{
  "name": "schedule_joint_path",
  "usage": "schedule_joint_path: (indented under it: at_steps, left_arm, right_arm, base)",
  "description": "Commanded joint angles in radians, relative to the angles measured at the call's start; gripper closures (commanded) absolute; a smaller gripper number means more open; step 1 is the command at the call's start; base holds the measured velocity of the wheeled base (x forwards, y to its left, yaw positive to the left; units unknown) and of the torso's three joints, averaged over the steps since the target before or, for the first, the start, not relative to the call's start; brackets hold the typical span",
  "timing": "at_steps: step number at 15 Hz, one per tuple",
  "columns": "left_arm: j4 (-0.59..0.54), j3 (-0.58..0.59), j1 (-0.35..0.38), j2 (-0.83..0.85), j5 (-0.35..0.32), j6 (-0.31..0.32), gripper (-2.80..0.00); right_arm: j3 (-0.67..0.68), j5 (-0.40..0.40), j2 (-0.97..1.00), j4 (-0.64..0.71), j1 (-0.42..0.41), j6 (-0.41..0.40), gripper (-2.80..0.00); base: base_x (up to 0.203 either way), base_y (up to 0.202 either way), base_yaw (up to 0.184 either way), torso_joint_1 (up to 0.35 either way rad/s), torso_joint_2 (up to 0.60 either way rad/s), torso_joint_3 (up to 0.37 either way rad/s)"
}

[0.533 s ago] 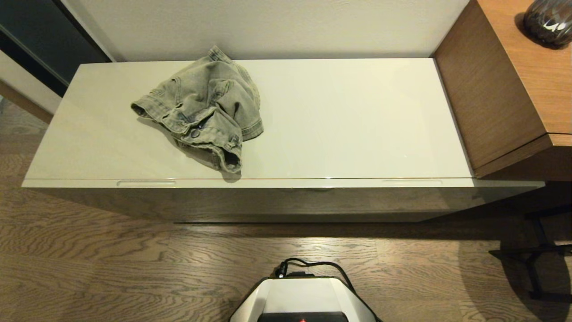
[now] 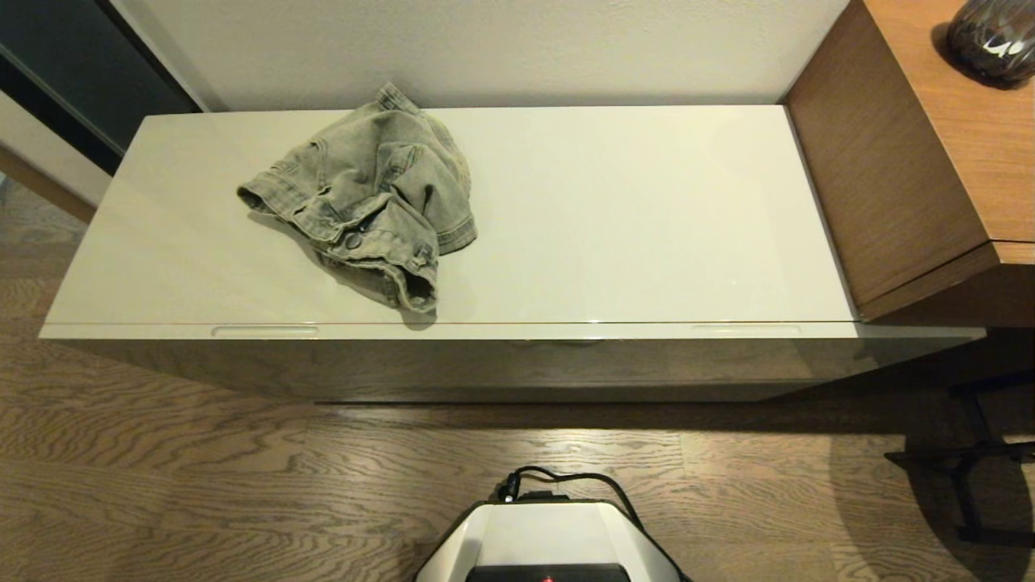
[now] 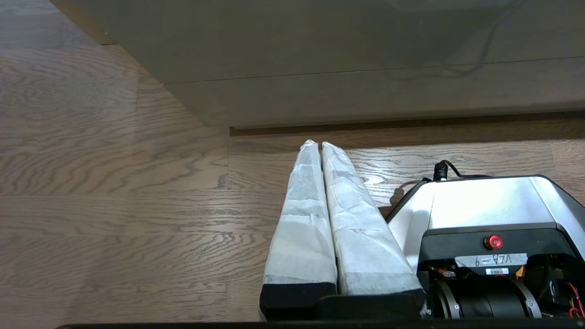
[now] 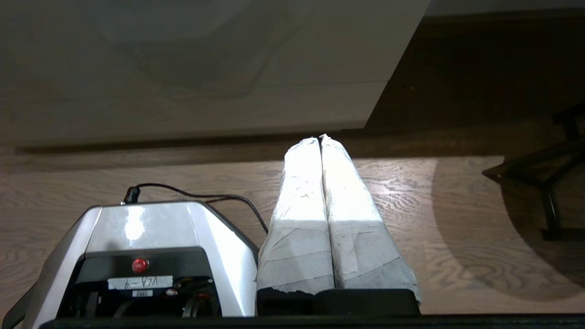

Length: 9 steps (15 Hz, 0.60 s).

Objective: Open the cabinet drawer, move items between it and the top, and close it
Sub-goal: Open the drawer

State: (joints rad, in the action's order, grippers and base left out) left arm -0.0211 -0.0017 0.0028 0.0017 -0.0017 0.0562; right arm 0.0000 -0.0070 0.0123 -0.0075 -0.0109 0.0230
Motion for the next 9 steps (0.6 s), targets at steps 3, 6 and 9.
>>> schedule_joint_path:
  at_steps: [3,6,9]
  left_arm:
    - [-0.002,0.000,0.000,0.001,-0.003,0.019,0.00]
    - [0.000,0.000,0.000,0.001,-0.009,0.057,0.00]
    - [0.000,0.000,-0.001,0.001,-0.017,0.074,0.00]
  right_arm:
    - [-0.282,0.013,0.000,0.217,0.000,0.025,0.00]
    - [-0.633,0.078,0.000,0.475,0.000,0.047,0.00]
    - [-1.002,0.144,0.067,0.691,-0.001,0.064,0.00]
  base:
    - [0.000,0.000,0.000,0.000,0.00,0.000]
    - [0.000,0.000,0.000,0.000,0.00,0.000]
    - [0.000,0.000,0.000,0.000,0.00,0.000]
